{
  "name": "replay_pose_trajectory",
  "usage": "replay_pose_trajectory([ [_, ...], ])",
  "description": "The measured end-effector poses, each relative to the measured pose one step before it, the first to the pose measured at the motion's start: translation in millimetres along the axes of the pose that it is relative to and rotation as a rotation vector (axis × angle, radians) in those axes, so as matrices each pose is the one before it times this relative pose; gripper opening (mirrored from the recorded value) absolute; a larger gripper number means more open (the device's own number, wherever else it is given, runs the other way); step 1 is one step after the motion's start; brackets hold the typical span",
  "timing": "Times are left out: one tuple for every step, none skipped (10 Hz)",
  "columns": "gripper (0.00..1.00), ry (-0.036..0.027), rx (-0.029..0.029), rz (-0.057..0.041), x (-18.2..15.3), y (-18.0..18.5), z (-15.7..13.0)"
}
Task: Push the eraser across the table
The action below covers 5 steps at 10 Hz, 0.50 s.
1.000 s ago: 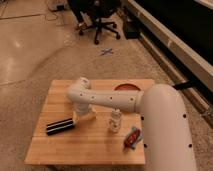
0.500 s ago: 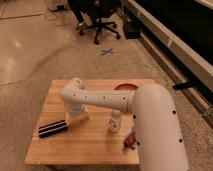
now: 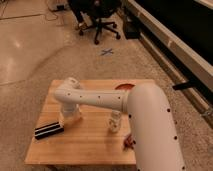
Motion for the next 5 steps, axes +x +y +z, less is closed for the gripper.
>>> replay_pose_trajectory([
  [0.8, -0.00256, 0.01041, -0.01809, 1.3, -7.62, 2.46],
  [0.8, 0.00031, 0.00791, -0.01217, 1.7, -5.22, 0.9],
  [0.8, 0.00109, 0.00829, -0.00885, 2.0, -4.37, -0.44],
  [0.8, 0.00233, 0.00575, -0.00288, 1.7, -2.73, -1.79],
  [0.8, -0.00027, -0.00024, 0.00112, -0.37, 0.85, 0.11],
])
